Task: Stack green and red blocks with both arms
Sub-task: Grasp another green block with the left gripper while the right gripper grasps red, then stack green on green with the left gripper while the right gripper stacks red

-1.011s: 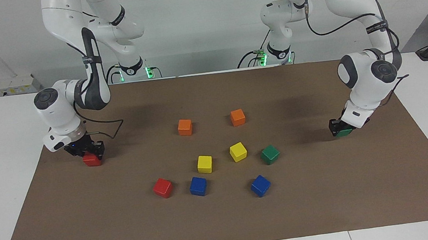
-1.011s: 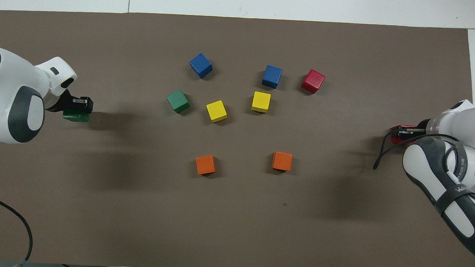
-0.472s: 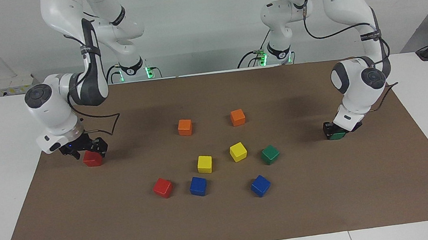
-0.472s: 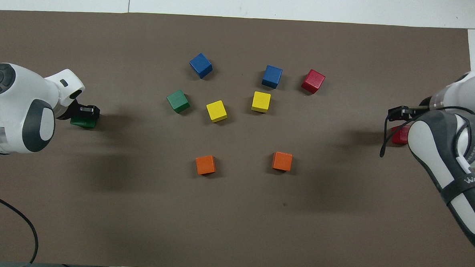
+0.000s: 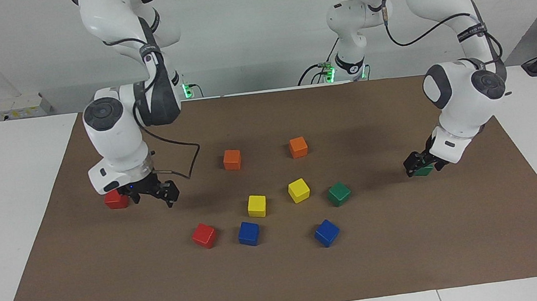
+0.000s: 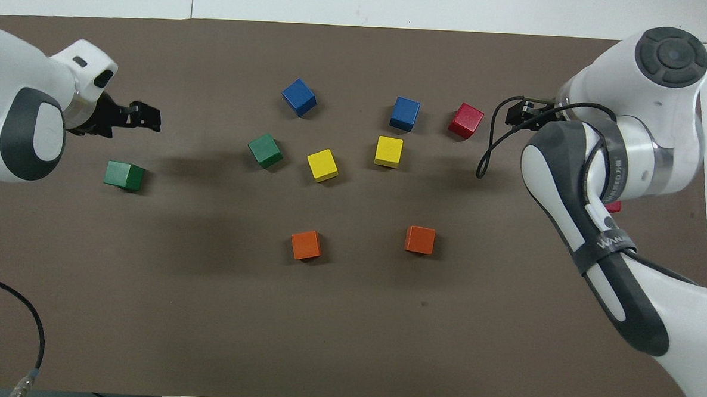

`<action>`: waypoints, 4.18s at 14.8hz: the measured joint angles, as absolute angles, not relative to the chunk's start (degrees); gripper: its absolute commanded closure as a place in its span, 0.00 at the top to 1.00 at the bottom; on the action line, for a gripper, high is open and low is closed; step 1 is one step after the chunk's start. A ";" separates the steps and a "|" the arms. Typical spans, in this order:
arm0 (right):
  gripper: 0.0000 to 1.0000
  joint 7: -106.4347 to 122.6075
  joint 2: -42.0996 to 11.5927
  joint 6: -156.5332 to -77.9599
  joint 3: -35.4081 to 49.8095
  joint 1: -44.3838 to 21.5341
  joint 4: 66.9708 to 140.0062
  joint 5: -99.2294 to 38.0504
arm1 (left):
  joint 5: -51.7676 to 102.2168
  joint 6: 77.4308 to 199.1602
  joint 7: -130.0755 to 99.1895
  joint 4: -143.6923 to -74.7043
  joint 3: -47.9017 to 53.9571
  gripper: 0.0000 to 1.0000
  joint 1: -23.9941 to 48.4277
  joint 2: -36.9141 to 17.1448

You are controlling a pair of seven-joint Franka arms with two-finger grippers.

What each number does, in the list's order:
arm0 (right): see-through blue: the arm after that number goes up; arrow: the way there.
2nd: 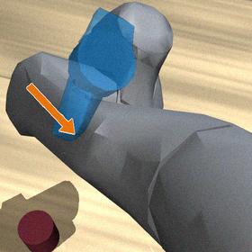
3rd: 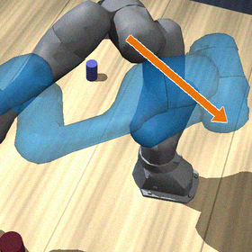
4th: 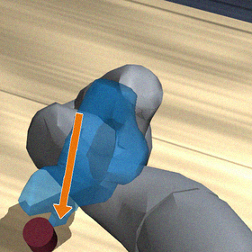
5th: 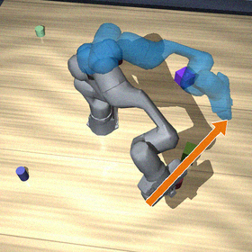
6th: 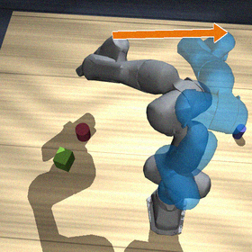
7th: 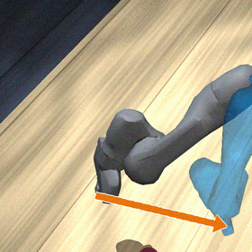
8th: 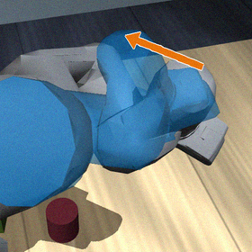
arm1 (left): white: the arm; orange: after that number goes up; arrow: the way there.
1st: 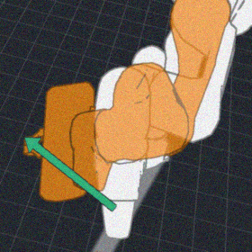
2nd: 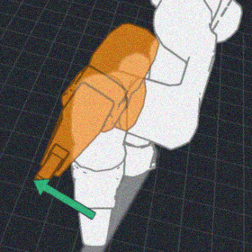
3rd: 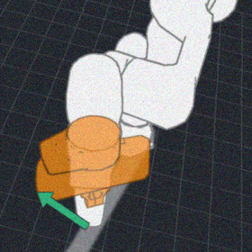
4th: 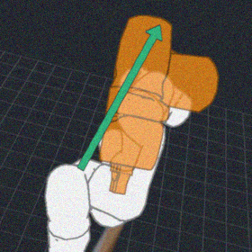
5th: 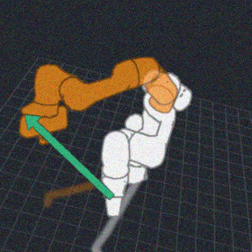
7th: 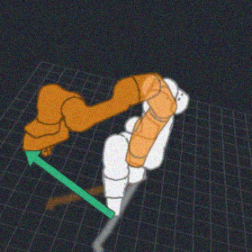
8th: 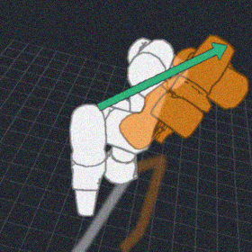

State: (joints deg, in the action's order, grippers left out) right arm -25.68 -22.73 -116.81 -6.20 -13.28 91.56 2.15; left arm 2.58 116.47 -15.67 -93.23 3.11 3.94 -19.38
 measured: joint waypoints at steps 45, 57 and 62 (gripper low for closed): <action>0.00 3.02 -10.01 -136.20 -6.83 2.96 120.77 1.25 | -0.86 121.84 12.55 -109.63 2.07 0.00 -3.93 -11.91; 1.00 3.02 -10.08 -136.20 -6.80 3.42 120.78 -0.45 | -0.86 126.08 15.30 -114.40 1.96 0.00 -3.45 -12.28; 1.00 3.17 -9.66 -130.07 -6.34 3.12 116.77 -0.48 | -0.87 126.19 15.58 -114.48 1.89 0.66 -3.45 -12.27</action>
State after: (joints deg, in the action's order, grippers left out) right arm 3.17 -9.66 -130.07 -6.34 3.12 116.77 -0.48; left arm -0.87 126.19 15.58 -114.48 1.89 -3.45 -12.27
